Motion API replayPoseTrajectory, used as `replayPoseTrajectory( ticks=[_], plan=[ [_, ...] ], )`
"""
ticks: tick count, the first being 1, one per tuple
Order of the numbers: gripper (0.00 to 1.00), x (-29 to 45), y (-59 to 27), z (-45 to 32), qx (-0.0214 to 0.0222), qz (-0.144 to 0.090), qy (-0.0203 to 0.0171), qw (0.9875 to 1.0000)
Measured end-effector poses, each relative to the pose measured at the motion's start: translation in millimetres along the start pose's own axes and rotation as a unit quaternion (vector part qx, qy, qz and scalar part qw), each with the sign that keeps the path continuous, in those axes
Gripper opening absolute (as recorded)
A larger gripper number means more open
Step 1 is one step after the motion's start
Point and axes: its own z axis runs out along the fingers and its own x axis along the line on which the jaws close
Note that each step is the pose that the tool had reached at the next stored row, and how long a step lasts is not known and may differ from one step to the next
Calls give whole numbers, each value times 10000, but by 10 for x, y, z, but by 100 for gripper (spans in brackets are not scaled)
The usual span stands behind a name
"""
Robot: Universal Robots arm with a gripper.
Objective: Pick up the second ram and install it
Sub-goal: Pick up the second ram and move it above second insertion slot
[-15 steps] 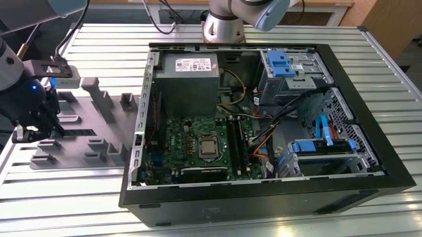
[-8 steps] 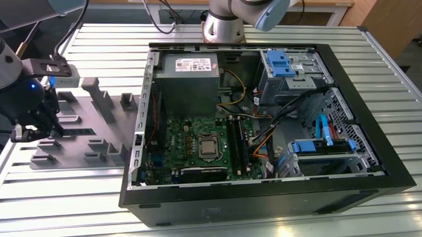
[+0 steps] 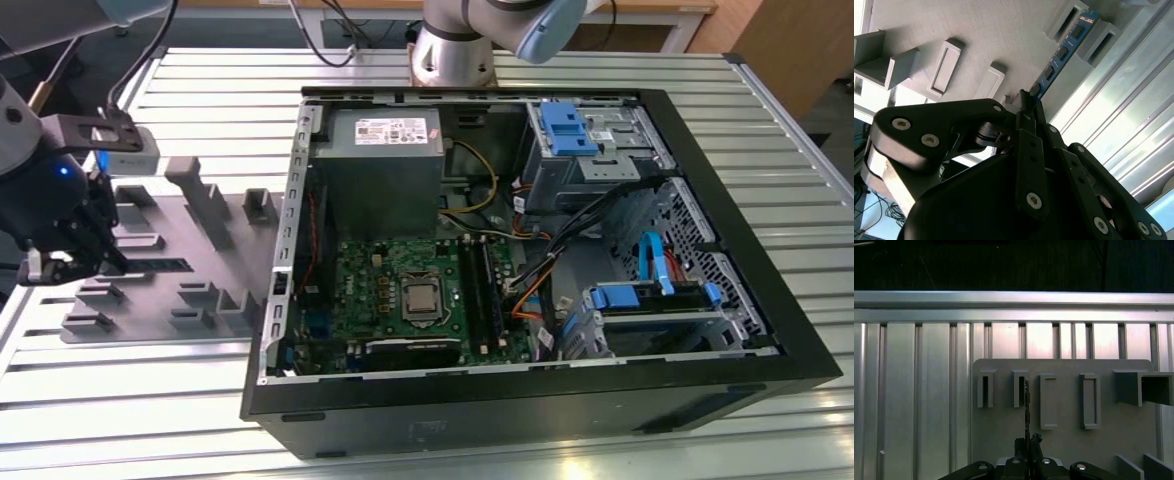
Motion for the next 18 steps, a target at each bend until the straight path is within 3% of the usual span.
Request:
replayPoseTrajectory(
  ticks=[18],
  plan=[
    [14,-3,2,-54,0,0,0,10000]
  ],
)
